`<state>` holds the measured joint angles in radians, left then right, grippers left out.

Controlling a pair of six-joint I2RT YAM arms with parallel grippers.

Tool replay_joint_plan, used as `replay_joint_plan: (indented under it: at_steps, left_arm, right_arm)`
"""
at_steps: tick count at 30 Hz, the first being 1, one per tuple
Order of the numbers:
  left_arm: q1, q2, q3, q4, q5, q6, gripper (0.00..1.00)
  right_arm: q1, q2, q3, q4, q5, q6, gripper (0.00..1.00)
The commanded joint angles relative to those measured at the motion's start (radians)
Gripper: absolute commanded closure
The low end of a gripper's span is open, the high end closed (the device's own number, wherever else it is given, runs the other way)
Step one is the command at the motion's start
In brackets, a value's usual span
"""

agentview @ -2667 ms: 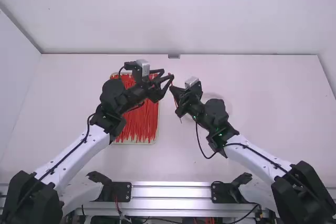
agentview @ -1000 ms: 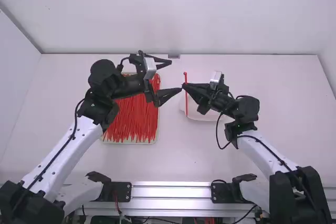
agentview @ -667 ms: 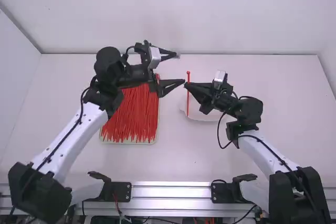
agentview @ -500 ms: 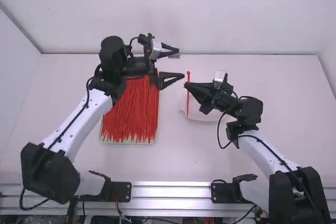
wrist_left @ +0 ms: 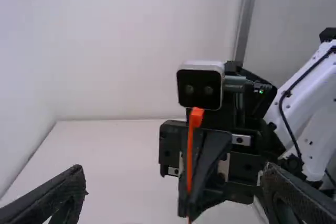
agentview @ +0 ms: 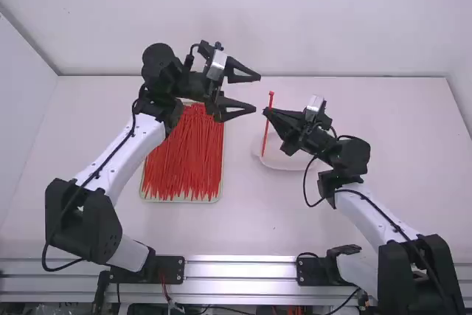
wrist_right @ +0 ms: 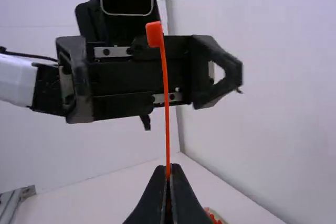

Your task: Fasten the cable tie

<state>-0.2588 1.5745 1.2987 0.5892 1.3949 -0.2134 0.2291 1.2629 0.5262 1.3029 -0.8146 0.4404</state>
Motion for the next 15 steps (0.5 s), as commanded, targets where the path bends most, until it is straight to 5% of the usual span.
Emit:
replay_joint_plan:
  at_steps: [1, 15]
  left_arm:
    - [-0.012, -0.001, 0.028, -0.005, -0.021, -0.06, 0.14]
    - [-0.044, -0.001, 0.027, -0.031, -0.044, -0.06, 0.27]
  right_arm:
    - [0.014, 0.007, 0.03, 0.019, 0.056, 0.004, 1.0]
    - [0.105, 0.007, 0.03, 0.044, 0.109, -0.082, 0.99]
